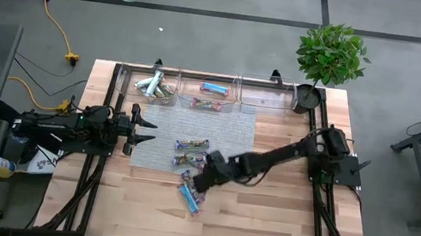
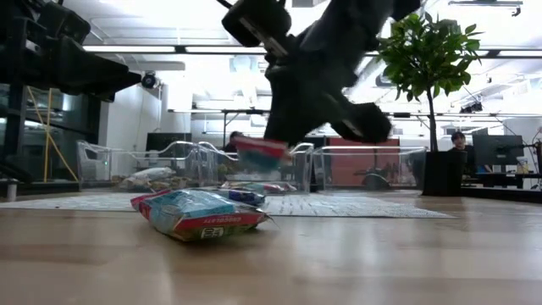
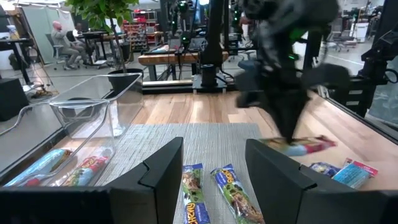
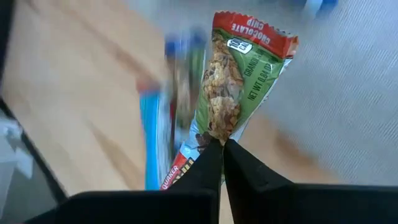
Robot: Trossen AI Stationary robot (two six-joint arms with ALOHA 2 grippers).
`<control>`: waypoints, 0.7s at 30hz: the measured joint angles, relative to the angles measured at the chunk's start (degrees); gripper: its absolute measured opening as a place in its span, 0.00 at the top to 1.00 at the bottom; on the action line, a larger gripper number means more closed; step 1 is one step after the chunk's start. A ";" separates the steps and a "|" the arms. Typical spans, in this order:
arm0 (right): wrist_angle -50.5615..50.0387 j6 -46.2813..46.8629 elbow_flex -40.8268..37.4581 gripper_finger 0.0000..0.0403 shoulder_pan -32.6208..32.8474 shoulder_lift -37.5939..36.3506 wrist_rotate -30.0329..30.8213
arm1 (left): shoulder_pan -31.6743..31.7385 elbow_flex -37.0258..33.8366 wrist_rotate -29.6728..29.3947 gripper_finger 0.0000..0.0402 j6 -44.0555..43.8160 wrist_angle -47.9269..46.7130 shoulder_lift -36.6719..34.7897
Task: Pick and place Granola Bars by type
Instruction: Put the red granola bar into the middle transparent bin
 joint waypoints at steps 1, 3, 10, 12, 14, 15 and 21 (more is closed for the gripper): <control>-0.30 -1.71 0.00 1.00 -1.13 -0.65 0.58 | 0.01 0.01 0.00 0.57 0.00 -0.01 -0.01; -0.31 -5.02 0.00 1.00 -3.76 -2.01 1.69 | 0.00 0.01 0.00 0.57 0.00 -0.01 -0.01; 1.41 -18.75 0.00 1.00 -16.14 -6.40 2.61 | 0.01 0.01 0.00 0.57 0.00 0.01 0.00; 2.49 -22.44 0.00 1.00 -20.17 -7.42 2.00 | 0.01 0.01 0.00 0.57 0.00 0.01 -0.01; 4.07 -26.20 0.00 1.00 -24.27 -7.78 1.30 | 0.00 0.01 0.00 0.57 0.00 0.00 0.00; 4.66 -27.73 0.00 1.00 -26.44 -7.83 0.57 | 0.00 0.01 -0.01 0.57 0.00 0.01 0.00; 8.88 -33.94 0.00 1.00 -38.15 -7.83 -1.59 | 0.01 0.01 0.00 0.57 0.00 0.01 -0.01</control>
